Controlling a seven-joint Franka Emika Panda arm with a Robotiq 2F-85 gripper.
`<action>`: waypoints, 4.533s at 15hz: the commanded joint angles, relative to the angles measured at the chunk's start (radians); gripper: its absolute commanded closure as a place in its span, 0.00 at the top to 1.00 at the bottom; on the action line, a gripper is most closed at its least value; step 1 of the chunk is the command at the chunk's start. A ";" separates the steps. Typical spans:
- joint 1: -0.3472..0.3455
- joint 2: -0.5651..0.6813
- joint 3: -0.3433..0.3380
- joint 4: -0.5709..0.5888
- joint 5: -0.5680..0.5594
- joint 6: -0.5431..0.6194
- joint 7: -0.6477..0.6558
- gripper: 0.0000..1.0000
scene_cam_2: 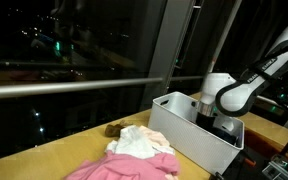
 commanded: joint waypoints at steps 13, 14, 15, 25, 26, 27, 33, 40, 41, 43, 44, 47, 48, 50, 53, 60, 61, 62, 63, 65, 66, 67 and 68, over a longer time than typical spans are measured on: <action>-0.099 -0.199 0.067 -0.054 0.148 -0.127 -0.049 0.00; -0.101 -0.226 0.062 -0.057 0.155 -0.148 -0.053 0.00; -0.103 -0.257 0.058 -0.058 0.165 -0.173 -0.059 0.00; -0.046 -0.602 -0.016 0.106 0.099 -0.502 -0.035 0.00; -0.032 -0.621 -0.009 0.142 0.071 -0.540 -0.023 0.00; -0.015 -0.631 0.002 0.185 0.042 -0.579 -0.005 0.00; 0.111 -0.638 0.092 0.451 -0.099 -0.783 0.075 0.00; 0.254 -0.531 0.251 0.809 -0.241 -1.004 0.160 0.00; 0.271 -0.515 0.268 0.859 -0.256 -1.040 0.166 0.00; 0.306 -0.461 0.295 0.944 -0.293 -1.091 0.181 0.00; 0.325 -0.427 0.307 0.974 -0.312 -1.106 0.191 0.00; 0.382 -0.343 0.318 1.051 -0.347 -1.150 0.204 0.00; 0.399 -0.317 0.314 1.067 -0.349 -1.156 0.207 0.00; 0.428 -0.268 0.302 1.097 -0.347 -1.165 0.213 0.00; 0.420 -0.238 0.304 1.067 -0.315 -1.139 0.219 0.00; 0.364 -0.236 0.295 0.980 -0.245 -1.109 0.235 0.40; 0.349 -0.249 0.293 0.967 -0.229 -1.104 0.232 0.47; 0.333 -0.261 0.291 0.955 -0.213 -1.100 0.231 0.54; 0.316 -0.275 0.289 0.942 -0.198 -1.095 0.229 0.60; 0.278 -0.305 0.281 0.911 -0.171 -1.080 0.226 0.75; 0.251 -0.329 0.274 0.888 -0.155 -1.072 0.217 0.82; 0.224 -0.351 0.265 0.860 -0.141 -1.058 0.207 0.90; 0.194 -0.375 0.253 0.826 -0.127 -1.034 0.194 0.97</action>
